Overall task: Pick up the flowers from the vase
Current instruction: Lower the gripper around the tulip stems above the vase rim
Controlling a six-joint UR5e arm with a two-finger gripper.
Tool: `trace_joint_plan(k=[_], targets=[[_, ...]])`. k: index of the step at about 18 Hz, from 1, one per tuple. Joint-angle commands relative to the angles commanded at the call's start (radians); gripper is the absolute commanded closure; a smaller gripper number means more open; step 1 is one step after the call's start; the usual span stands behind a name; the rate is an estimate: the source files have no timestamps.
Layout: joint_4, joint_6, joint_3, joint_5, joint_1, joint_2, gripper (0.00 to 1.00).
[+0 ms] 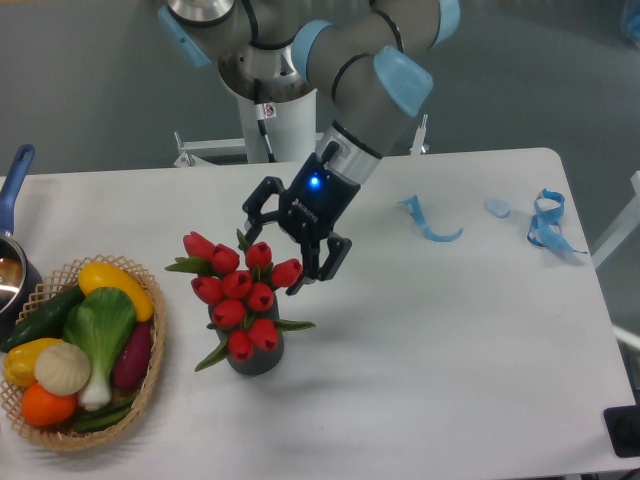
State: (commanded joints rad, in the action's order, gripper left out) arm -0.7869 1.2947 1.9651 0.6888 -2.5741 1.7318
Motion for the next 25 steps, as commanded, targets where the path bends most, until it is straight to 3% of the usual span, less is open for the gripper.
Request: trace_joint_plan(k=[17, 22, 25], targets=[[0.002, 0.002, -0.035, -0.015, 0.043, 0.052, 0.00], [0.028, 0.000, -0.046, -0.015, 0.051, 0.072, 0.00], [0.029, 0.000, -0.048, -0.015, 0.055, 0.074, 0.09]])
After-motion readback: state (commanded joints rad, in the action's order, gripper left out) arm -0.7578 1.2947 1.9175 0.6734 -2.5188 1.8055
